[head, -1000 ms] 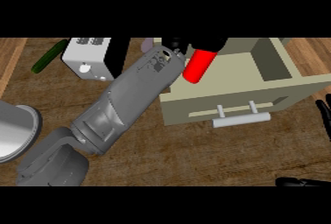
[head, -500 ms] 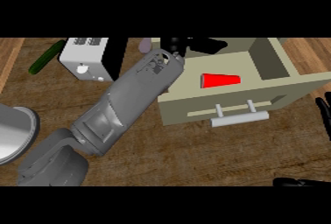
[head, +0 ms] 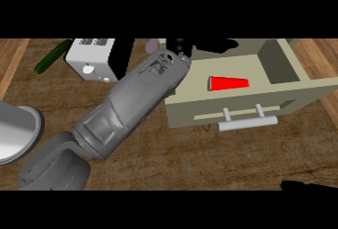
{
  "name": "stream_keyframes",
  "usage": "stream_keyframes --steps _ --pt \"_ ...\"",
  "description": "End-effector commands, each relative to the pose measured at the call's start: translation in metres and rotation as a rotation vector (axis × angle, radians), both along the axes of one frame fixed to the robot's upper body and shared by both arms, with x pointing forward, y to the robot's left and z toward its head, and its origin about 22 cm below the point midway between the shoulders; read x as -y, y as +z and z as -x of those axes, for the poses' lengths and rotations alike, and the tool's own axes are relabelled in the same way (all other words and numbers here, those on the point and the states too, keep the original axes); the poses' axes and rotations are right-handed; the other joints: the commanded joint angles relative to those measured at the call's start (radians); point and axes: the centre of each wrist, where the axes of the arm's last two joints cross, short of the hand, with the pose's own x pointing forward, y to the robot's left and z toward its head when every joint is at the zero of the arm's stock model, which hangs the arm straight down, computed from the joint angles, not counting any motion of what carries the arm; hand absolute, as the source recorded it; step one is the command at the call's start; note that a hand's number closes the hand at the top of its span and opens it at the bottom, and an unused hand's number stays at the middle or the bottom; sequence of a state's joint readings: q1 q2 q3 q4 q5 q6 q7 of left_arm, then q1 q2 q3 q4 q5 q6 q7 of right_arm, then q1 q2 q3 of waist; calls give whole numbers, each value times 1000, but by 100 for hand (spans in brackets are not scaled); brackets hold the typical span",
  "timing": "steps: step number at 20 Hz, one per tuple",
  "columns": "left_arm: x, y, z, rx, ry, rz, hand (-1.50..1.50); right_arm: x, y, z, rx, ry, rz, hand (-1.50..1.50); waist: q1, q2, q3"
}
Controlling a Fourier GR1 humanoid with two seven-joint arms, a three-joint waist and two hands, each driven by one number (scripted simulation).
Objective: Pick up the can, place it into the drawer and close the drawer
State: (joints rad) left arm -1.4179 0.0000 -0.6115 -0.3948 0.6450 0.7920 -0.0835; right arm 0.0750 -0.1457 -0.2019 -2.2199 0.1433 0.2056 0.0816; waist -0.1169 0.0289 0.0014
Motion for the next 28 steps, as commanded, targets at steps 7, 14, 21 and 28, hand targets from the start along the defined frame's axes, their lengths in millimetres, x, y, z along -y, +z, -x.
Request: stream_keyframes --steps 7,14,21,28 --pt "10 15 5 29 -2 81 -150 -11 0 -14 54 -35 316 -150 40 -9 0" --pt "16 26 7 48 -7 69 -150 -31 -17 -39 29 -88 598 -150 84 -17 0" --pt "15 25 10 34 -10 88 -150 -43 -60 -70 -36 -149 794 -150 124 -27 -1" --pt "-29 40 0 25 12 97 -150 -48 -103 -100 -46 -235 729 -150 143 -33 -1"
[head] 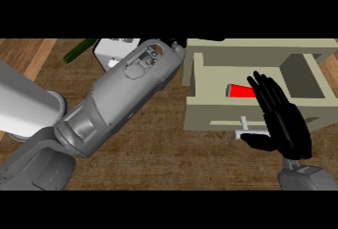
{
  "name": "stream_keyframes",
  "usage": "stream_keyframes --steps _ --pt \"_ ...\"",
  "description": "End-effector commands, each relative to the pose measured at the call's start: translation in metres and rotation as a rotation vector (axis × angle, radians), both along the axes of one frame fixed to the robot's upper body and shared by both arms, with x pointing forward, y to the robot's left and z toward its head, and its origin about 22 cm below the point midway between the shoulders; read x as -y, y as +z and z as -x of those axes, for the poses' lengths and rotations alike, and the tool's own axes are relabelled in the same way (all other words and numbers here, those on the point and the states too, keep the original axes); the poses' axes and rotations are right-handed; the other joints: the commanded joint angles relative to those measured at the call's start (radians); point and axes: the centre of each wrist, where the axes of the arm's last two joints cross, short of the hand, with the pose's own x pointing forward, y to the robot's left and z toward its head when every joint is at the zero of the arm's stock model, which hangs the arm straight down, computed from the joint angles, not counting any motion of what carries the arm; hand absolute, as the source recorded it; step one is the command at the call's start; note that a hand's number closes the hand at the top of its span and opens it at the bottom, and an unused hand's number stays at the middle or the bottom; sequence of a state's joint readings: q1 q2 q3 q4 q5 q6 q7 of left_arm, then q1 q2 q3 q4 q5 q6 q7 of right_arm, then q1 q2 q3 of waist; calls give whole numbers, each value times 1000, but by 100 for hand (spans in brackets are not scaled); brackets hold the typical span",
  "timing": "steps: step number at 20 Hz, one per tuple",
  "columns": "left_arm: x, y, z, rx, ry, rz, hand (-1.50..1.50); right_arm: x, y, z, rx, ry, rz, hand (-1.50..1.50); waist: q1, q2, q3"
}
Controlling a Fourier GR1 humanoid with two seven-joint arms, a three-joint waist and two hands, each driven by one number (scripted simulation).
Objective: Pick up the can, place it into the drawer and close the drawer
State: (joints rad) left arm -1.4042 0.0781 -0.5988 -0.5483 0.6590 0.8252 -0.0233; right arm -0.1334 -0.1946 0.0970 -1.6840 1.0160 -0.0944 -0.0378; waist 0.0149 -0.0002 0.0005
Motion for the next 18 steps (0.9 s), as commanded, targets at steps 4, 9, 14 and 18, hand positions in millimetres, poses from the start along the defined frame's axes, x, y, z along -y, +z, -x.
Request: stream_keyframes --steps 4,9,14,18 --pt "-26 10 6 -8 16 -23 -150 -8 -45 -27 -14 -72 26 -150 18 -7 0" --pt "-53 23 8 0 -4 -23 -150 2 -71 -47 -13 -108 78 -150 34 -4 0" --pt "-85 17 10 -36 5 -20 -150 -4 -74 -71 -10 -141 107 -150 49 1 0" --pt "-88 30 17 -28 4 -22 -150 4 -72 -92 34 -164 141 -150 56 5 2"
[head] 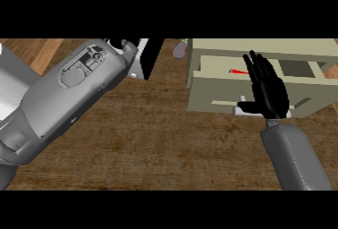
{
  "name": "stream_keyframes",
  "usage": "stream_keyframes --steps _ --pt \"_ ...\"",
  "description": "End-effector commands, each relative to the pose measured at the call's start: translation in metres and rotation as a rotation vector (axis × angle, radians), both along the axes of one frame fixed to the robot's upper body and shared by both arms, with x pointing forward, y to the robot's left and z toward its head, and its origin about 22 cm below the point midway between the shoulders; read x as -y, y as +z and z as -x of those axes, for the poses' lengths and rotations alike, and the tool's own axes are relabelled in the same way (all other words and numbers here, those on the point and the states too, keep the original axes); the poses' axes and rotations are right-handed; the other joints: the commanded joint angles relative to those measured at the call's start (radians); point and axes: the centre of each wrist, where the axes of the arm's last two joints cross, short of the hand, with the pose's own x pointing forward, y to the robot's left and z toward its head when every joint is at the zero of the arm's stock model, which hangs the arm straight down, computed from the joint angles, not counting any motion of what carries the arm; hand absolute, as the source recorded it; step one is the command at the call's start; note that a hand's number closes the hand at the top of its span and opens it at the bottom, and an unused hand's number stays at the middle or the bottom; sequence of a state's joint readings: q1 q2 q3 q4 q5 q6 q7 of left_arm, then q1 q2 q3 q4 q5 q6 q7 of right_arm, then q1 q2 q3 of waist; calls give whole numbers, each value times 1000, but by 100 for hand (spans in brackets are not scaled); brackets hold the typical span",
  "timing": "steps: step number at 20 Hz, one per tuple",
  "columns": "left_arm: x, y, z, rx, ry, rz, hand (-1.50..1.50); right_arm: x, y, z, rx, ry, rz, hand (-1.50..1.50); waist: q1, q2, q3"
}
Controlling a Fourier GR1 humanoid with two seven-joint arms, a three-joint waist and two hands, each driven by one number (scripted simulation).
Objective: Pick up the can, place it into the drawer and close the drawer
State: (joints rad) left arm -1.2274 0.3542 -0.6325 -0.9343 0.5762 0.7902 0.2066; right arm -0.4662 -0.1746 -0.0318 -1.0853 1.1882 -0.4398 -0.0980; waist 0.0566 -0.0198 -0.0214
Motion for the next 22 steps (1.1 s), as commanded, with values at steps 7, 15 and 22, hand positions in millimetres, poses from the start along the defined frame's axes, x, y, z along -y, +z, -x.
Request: stream_keyframes --steps 7,15,22 --pt "-29 2 8 -22 6 -4 -150 -19 -3 -49 29 -42 -20 -150 8 33 23" --pt "-36 -20 30 -35 -14 -22 -150 -28 22 -81 67 -75 -30 -150 27 38 24" --pt "-65 -37 43 -30 -4 -33 -150 -36 39 -95 85 -107 -17 -150 32 41 23"
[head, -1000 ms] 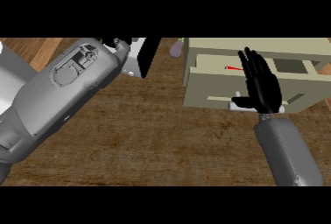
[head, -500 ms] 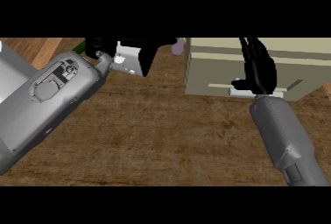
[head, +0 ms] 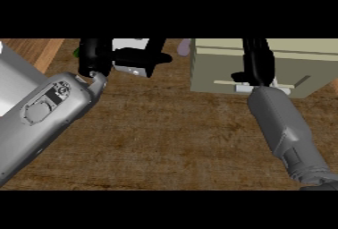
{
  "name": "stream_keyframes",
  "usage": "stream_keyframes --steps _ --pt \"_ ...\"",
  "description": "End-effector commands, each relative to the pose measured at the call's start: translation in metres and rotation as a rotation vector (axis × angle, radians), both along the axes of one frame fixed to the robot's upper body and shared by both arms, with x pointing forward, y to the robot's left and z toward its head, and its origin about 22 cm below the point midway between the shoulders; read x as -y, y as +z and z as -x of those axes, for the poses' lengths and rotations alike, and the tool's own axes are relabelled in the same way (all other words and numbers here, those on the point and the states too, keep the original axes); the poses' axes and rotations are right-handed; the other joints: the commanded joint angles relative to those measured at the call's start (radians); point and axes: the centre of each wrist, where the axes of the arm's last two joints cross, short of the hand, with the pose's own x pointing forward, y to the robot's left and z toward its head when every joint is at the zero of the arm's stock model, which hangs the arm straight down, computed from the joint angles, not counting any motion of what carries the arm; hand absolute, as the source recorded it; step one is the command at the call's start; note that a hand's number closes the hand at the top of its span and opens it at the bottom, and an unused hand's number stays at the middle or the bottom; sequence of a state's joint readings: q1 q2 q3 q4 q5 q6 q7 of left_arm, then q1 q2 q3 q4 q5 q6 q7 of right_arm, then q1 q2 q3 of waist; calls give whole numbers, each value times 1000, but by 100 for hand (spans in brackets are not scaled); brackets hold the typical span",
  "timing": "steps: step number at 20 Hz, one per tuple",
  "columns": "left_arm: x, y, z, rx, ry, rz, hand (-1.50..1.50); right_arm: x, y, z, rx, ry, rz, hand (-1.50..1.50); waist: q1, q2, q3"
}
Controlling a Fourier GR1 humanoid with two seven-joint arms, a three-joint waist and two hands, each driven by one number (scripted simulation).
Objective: Pick up the can, place it into the drawer and close the drawer
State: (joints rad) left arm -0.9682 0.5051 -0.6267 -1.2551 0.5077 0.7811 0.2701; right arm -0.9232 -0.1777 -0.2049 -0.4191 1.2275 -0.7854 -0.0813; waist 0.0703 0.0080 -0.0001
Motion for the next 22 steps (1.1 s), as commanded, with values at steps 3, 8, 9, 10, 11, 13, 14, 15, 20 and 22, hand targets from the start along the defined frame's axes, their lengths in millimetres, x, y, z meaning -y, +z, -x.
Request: stream_keyframes --steps 3,8,9,10,11,13,14,15,20,22 --pt "-5 -21 8 14 4 -15 -150 -7 31 -19 -2 26 -7 -150 30 27 3" --pt "-6 -19 16 -12 -13 6 -150 -13 49 -28 2 32 -27 -150 24 22 3" --pt "-11 -18 19 -8 -24 -1 -150 -10 46 -27 1 28 -16 -150 27 21 3" --pt "-22 -23 17 -1 -9 -19 -150 -4 53 -29 -12 23 -33 -150 35 26 3" --pt "-14 -32 17 3 7 -11 -150 -8 62 -33 -10 74 -36 -150 13 23 3" --pt "-15 -26 16 -9 -11 3 -150 -19 51 -30 -11 89 -53 -150 25 30 3" --pt "-14 -31 22 -14 -13 1 -150 -26 58 -32 16 95 -123 -150 26 24 4" --pt "-17 -22 22 15 -22 -4 -150 -41 53 -30 18 125 -157 -150 31 22 4" --pt "-25 -29 24 -5 -8 5 -150 -44 58 -31 49 192 -353 -150 24 17 6" --pt "-19 -38 28 -9 -15 3 -150 -45 74 -36 56 220 -421 -150 18 16 5"
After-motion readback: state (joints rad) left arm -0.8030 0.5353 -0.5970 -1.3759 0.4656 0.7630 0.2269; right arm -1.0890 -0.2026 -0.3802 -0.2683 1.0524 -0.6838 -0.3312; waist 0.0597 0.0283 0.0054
